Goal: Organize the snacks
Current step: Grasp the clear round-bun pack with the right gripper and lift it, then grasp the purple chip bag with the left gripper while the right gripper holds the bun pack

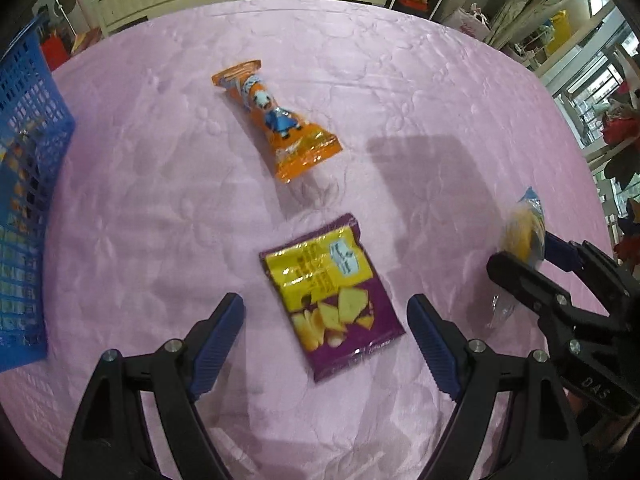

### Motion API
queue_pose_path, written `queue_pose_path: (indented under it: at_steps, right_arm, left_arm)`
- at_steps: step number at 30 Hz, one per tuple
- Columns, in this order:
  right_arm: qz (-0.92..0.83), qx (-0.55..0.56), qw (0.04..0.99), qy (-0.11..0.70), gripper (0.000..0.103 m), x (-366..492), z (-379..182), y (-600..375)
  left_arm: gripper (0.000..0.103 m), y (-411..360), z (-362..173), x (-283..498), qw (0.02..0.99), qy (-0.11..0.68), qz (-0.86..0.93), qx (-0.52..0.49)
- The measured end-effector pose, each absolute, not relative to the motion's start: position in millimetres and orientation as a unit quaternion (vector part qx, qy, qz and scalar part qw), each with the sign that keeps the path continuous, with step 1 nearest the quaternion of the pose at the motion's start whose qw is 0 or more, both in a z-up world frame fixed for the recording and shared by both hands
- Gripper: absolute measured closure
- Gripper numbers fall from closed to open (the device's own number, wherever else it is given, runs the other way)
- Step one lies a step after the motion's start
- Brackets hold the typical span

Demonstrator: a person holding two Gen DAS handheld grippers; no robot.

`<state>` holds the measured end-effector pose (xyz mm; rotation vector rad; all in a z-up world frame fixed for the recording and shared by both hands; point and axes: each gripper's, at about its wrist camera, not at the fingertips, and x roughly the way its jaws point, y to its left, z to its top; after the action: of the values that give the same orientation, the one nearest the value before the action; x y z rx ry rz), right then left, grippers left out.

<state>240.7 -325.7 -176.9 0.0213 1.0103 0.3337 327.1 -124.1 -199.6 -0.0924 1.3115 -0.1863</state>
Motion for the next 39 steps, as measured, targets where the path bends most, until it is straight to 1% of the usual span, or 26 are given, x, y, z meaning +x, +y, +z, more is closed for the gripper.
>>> queue_pose_path:
  at_steps: [10,15,18,22,26,32,35,39]
  right_arm:
    - [0.15,0.006,0.86,0.488,0.041,246.4,-179.8,-327.5]
    - [0.148,0.007,0.86,0.488,0.041,245.6,-180.6,-328.1]
    - [0.148,0.004,0.861,0.487,0.041,244.5,-180.9,-326.7]
    - [0.147,-0.009,0.863,0.483,0.041,240.9,-181.6,-322.3]
    - [0.137,-0.034,0.868,0.476,0.041,236.0,-183.5,-311.9]
    - [0.143,-0.046,0.866,0.476,0.041,232.0,-180.6,-294.0]
    - [0.136,-0.034,0.865,0.481,0.042,227.8,-177.6,-288.6]
    - [0.136,-0.026,0.866,0.481,0.042,220.7,-162.8,-279.1]
  left_arm:
    - [0.021,-159.0,-202.2,337.6,0.787,0.615,-0.045,0.023]
    - [0.022,-168.2,-203.4,338.1,0.79,0.611,-0.045,0.022]
    - [0.027,-170.2,-202.1,330.8,0.792,0.608,-0.048,0.023]
    - [0.045,-157.7,-197.5,321.5,0.8,0.598,-0.049,0.021]
    - [0.051,-153.4,-197.6,315.5,0.807,0.587,-0.064,0.031]
    - [0.053,-133.6,-194.3,307.3,0.804,0.588,-0.082,0.027]
    - [0.053,-114.5,-183.1,295.0,0.809,0.58,-0.092,0.007]
    - [0.053,-95.4,-166.5,277.6,0.819,0.565,-0.104,0.005]
